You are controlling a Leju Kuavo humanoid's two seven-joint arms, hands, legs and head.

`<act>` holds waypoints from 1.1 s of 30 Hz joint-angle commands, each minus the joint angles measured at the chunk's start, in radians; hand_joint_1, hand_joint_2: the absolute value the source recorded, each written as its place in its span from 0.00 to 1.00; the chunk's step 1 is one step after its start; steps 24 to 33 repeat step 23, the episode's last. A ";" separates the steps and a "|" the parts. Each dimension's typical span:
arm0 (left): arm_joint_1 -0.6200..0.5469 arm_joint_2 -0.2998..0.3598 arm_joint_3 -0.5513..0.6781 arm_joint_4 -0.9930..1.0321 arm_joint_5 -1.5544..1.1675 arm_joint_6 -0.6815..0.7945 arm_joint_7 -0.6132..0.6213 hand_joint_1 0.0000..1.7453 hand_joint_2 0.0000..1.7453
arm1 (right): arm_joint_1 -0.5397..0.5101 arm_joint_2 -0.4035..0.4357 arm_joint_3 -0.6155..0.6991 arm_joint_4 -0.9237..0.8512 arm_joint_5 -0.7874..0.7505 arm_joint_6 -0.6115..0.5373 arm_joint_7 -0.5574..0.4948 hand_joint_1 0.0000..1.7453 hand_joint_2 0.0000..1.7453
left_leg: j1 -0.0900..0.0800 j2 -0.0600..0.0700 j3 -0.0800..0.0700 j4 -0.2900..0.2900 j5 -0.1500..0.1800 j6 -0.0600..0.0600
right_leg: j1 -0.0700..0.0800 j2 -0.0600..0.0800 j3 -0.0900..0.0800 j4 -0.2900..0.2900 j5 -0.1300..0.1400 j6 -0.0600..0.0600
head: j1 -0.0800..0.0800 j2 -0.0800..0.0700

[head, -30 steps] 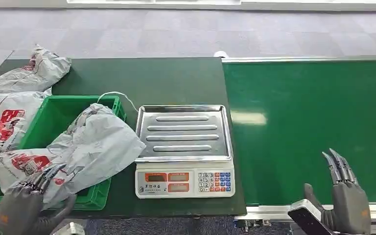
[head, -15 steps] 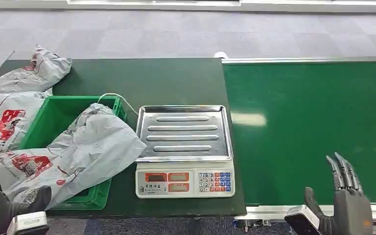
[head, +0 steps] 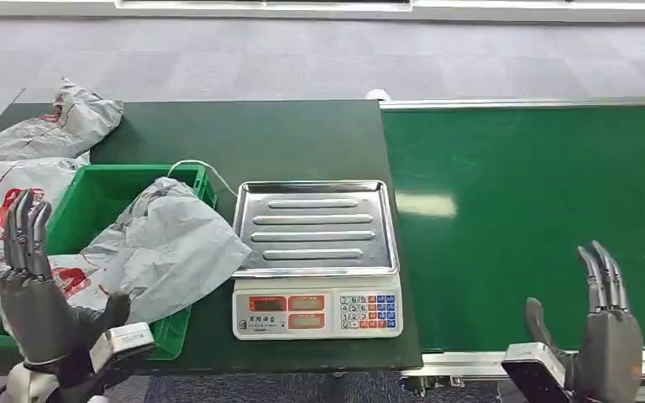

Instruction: Moved the parcel from conveyor to table for the left to box.

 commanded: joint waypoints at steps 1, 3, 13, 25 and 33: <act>-0.104 -0.071 -0.125 0.133 0.029 -0.006 0.012 0.00 0.00 | -0.062 -0.014 0.183 0.090 -0.024 -0.070 0.037 0.00 1.00 | 0.001 -0.001 0.001 -0.002 0.001 0.000 | 0.001 -0.001 0.001 -0.002 0.001 -0.001 | 0.000 0.000; -0.104 -0.077 -0.133 0.138 0.039 -0.019 0.015 0.00 0.00 | -0.058 -0.008 0.198 0.086 -0.036 -0.077 0.034 0.00 1.00 | 0.001 -0.001 0.001 -0.003 0.002 0.000 | 0.001 -0.001 0.002 -0.003 0.001 -0.001 | 0.000 0.000; -0.052 -0.148 -0.108 0.142 0.282 -0.090 -0.071 0.00 0.00 | -0.120 0.091 0.241 0.163 -0.080 -0.107 0.066 0.00 1.00 | 0.001 0.003 0.002 -0.004 0.002 0.000 | 0.001 0.003 0.001 -0.004 0.003 -0.002 | 0.000 0.000; -0.036 -0.168 -0.094 0.149 0.289 -0.109 -0.106 0.00 0.00 | -0.088 0.129 0.232 0.156 -0.014 -0.166 0.060 0.00 0.00 | 0.000 -0.001 0.002 -0.003 0.001 0.000 | 0.001 -0.001 0.002 -0.003 0.001 -0.002 | 0.000 0.000; -0.036 -0.168 -0.094 0.149 0.289 -0.109 -0.106 0.00 0.00 | -0.088 0.129 0.232 0.156 -0.014 -0.166 0.060 0.00 0.00 | 0.000 -0.001 0.002 -0.003 0.001 0.000 | 0.001 -0.001 0.002 -0.003 0.001 -0.002 | 0.000 0.000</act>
